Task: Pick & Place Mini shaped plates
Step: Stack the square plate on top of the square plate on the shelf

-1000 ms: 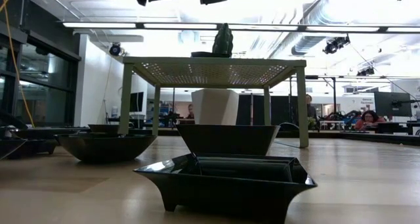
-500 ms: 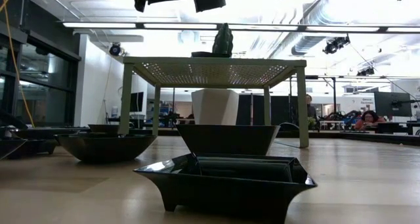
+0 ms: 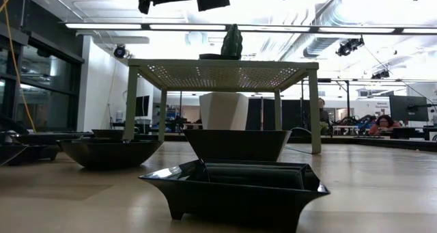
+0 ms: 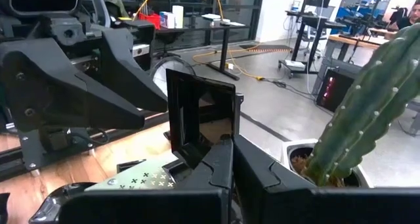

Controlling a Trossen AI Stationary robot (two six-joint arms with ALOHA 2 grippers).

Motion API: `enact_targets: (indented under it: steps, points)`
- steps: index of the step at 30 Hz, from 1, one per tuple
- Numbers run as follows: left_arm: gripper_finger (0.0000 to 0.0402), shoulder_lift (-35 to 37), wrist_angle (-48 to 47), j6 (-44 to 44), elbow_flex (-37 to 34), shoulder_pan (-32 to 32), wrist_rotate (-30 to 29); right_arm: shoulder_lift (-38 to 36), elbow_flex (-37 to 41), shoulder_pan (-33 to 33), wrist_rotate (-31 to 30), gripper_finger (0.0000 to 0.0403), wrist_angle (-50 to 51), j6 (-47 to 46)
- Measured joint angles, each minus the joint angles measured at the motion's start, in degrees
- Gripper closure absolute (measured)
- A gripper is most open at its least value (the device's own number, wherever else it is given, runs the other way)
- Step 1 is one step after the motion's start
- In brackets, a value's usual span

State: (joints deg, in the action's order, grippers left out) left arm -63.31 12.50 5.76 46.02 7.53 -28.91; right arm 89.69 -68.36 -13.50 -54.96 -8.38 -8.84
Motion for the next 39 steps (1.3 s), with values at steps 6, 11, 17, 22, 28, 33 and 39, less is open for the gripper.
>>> enact_targets:
  steps: [6,11,17,22,28,33,39]
  points:
    - [0.0293,0.0,0.1,0.8,0.0,0.0,-2.0,0.0,0.0,0.1,1.1,0.0403,-0.1,0.3]
    - [0.0293,0.0,1.2,0.9,0.0,0.0,-2.2,0.0,0.0,0.7,1.8,0.0403,-0.2,0.3]
    - [0.0293,-1.6,1.7,2.4,0.1,0.0,-2.3,0.0,0.0,1.8,3.1,0.0403,-1.6,0.4]
    - [0.0293,-2.2,1.6,3.9,0.1,0.0,-3.5,0.0,0.0,1.9,3.3,0.0403,-2.1,1.9]
    - [0.0293,-2.3,1.5,5.0,0.0,0.0,-5.7,0.0,0.0,1.9,4.2,0.0403,-2.3,2.4]
    - [0.0295,-2.3,1.5,5.0,0.0,0.0,-6.6,0.0,0.0,1.9,4.5,0.0403,-2.2,2.4]
    - [0.0331,-2.3,1.5,5.2,0.0,0.0,-6.7,0.0,0.0,1.9,4.6,0.0403,-1.9,2.4]
